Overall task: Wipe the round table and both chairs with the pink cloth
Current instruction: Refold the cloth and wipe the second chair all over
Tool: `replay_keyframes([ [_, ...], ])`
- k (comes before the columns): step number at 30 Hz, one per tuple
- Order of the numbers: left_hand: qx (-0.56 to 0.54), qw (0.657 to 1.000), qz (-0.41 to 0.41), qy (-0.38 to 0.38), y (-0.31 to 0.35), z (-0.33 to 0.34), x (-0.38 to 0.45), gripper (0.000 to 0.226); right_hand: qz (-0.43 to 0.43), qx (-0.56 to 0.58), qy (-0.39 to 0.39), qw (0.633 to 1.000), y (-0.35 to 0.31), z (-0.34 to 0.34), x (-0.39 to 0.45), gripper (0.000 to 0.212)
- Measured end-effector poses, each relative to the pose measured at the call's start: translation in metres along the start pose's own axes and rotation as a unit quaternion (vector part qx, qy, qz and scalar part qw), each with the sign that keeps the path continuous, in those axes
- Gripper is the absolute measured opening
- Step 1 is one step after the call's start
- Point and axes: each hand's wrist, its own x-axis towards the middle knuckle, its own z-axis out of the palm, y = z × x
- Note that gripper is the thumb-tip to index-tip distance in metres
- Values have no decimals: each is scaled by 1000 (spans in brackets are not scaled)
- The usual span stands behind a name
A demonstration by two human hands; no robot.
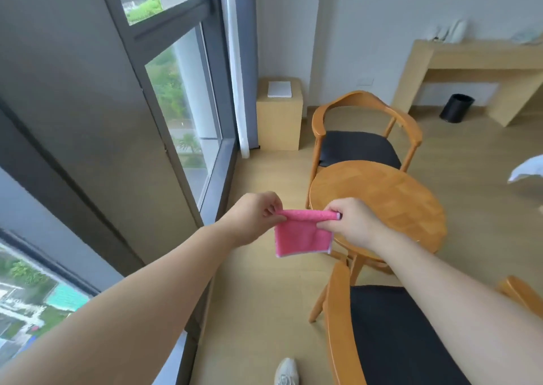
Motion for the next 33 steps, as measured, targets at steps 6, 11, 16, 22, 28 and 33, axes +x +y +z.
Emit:
replay_keyframes([
  [6, 47, 997, 41, -39, 1, -13, 112, 11, 39, 22, 32, 998, 43, -28, 78, 28],
  [11, 83, 990, 83, -76, 17, -14, 200, 11, 91, 22, 51, 994, 79, -71, 123, 27],
  [16, 77, 975, 150, -148, 43, 13, 279, 15, 167, 4, 103, 980, 125, -105, 128, 26],
  [22, 66, 910, 309, -267, 98, 85, 356, 16, 336, 30, 212, 917, 169, -126, 70, 27],
  [28, -2, 779, 476, -407, 157, 158, 355, 20, 546, 9, 294, 784, 138, -104, -22, 25],
  [33, -29, 662, 544, -514, 172, 191, 289, 15, 661, 16, 328, 674, 63, -43, -85, 29],
])
